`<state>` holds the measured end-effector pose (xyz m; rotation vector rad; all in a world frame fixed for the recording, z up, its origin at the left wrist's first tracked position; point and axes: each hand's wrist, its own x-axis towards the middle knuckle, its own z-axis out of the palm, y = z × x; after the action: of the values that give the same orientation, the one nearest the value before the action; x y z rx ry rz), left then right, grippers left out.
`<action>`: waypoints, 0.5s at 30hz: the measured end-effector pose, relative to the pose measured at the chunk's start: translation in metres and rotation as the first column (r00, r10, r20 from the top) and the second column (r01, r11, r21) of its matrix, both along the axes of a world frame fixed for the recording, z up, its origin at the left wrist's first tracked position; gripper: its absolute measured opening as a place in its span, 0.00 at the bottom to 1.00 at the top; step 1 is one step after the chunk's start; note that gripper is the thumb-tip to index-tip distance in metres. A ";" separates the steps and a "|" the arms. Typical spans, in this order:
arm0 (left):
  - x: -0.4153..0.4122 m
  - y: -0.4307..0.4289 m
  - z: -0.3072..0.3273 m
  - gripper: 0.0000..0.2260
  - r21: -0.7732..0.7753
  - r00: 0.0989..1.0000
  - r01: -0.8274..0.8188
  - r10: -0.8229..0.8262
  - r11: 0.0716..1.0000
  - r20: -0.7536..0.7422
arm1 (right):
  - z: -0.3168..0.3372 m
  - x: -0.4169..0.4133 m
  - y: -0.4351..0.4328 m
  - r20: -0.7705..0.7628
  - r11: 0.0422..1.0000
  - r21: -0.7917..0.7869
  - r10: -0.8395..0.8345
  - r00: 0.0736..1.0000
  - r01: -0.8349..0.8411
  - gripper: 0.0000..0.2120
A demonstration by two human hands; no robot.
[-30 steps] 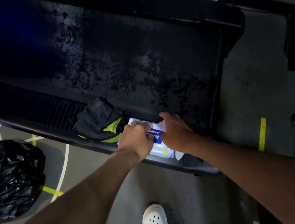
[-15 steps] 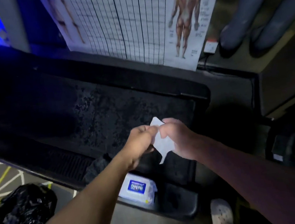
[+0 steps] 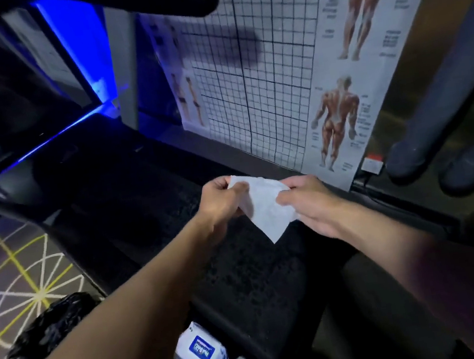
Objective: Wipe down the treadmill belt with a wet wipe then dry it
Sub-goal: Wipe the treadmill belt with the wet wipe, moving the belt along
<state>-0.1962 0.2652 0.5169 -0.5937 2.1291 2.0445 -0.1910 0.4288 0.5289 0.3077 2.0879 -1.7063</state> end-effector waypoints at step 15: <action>-0.112 -0.066 0.045 0.11 0.209 0.982 -0.175 0.185 0.962 -0.031 | 0.045 -0.151 -0.086 -0.092 0.967 -0.192 0.152 0.984 -0.167 0.13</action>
<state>-0.3079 0.1990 0.5621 -0.7359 1.9172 2.3628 -0.3425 0.3426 0.5740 0.0123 1.9153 -1.8348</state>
